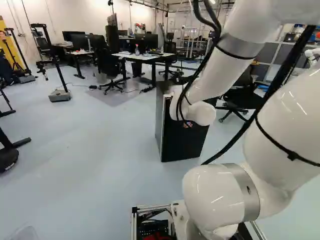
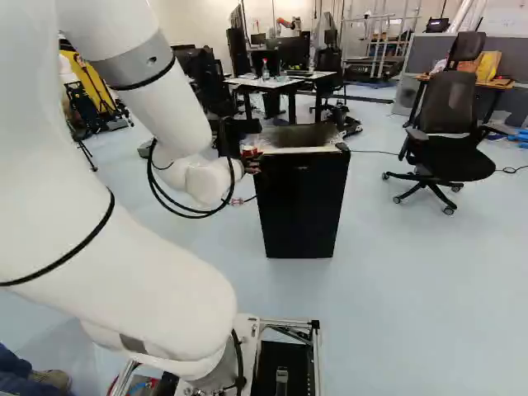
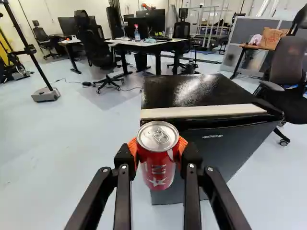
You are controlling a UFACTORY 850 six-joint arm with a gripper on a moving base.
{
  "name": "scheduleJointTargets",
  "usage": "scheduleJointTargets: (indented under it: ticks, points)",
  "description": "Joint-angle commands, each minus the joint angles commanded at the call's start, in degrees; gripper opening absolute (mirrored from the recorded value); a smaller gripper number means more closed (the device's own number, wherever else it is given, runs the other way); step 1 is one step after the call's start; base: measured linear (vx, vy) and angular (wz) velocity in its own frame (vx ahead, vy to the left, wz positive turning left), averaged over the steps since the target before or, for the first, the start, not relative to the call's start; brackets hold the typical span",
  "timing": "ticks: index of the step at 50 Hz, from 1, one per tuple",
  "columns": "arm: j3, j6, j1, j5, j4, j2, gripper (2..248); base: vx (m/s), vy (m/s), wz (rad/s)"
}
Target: Grab a drink from the fridge
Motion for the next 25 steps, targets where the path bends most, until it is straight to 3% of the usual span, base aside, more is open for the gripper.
scheduleJointTargets:
  ticks: [25]
  points:
    - [7.1,0.0,1.4,1.1,0.1,5.3,99,0.0,0.0,0.0]
